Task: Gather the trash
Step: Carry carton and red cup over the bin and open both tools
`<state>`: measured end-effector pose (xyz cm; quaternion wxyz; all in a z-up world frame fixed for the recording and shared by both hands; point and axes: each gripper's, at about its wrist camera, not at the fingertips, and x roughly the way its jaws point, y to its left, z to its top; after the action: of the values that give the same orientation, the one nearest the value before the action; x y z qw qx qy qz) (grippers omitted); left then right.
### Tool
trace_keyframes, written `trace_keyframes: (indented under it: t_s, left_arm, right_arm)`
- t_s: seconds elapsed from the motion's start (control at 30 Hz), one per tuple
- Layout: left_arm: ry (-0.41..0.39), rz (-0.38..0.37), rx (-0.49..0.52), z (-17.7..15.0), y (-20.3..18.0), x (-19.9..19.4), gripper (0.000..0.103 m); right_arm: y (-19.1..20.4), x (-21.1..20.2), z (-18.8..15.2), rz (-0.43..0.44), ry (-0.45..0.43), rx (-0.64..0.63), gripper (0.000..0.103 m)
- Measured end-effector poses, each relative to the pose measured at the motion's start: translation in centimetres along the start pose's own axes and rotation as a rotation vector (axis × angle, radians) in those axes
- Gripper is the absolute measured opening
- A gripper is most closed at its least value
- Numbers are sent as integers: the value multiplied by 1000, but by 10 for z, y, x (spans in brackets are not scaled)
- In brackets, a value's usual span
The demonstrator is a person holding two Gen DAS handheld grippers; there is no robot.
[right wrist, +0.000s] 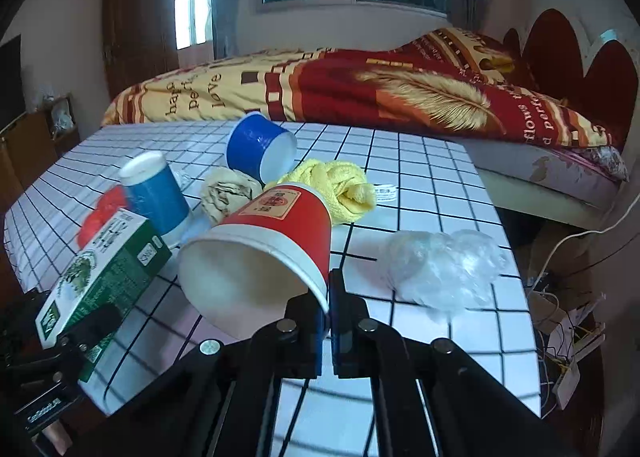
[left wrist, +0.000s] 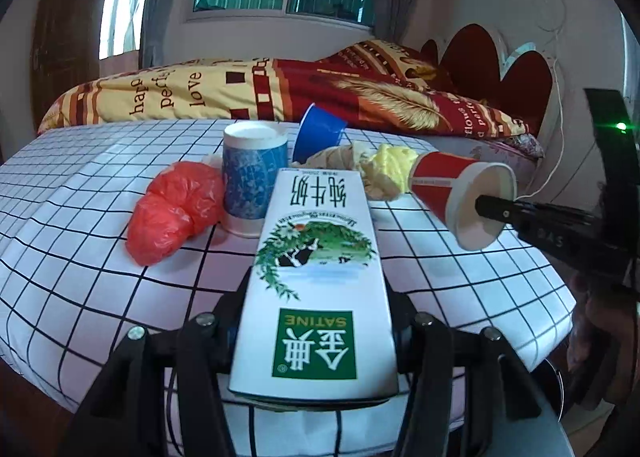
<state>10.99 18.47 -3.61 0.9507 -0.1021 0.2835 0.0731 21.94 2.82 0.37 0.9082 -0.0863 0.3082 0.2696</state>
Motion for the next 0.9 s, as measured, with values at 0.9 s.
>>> trace_keyframes:
  t_s: [0.9]
  left_arm:
    - [-9,-236,205,-20,-134,-33,54]
  right_arm:
    - [-110,-155,-107,-214,-48,198,3]
